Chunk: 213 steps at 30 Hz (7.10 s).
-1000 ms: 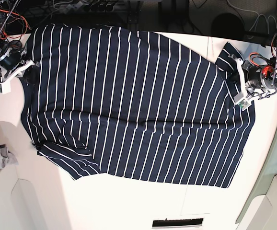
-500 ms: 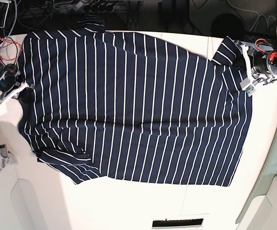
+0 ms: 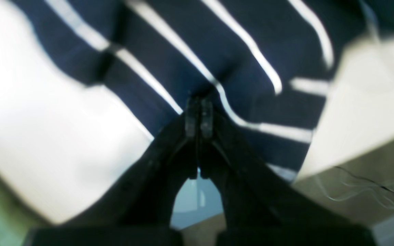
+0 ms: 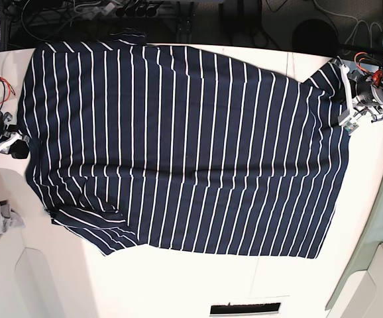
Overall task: Layout the t-shirt on the table in an organized manner, then fold the t-shirt properly
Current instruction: 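Pull the shirt corners apart with both grippers to straighten it, then grasp the shirt's collar-side corners with both grippers, then fold the collar edge over toward the hem with both grippers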
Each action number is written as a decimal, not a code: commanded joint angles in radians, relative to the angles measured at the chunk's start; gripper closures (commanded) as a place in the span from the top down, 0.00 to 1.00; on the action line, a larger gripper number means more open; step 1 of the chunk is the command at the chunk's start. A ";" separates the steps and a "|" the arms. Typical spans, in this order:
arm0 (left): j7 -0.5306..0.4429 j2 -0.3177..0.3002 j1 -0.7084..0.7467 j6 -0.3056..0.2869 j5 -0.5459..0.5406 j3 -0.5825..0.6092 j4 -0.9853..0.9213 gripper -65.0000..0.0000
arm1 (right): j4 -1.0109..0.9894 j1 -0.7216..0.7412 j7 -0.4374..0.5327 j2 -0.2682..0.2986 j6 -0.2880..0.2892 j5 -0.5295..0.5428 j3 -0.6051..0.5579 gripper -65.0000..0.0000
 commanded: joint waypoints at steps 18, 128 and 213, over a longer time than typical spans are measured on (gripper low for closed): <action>0.003 -0.034 -0.003 0.022 0.116 -0.006 -0.025 0.00 | 0.198 -0.328 -0.005 -0.011 0.019 -0.015 0.095 0.00; 0.023 0.103 -0.058 0.119 -0.225 -0.220 0.101 0.18 | 0.305 -0.266 -0.146 0.019 -0.007 0.076 0.252 0.00; -0.014 0.092 0.039 -0.097 -0.431 -0.309 0.027 0.00 | 0.503 -0.547 -0.261 -0.124 0.026 0.167 0.219 0.00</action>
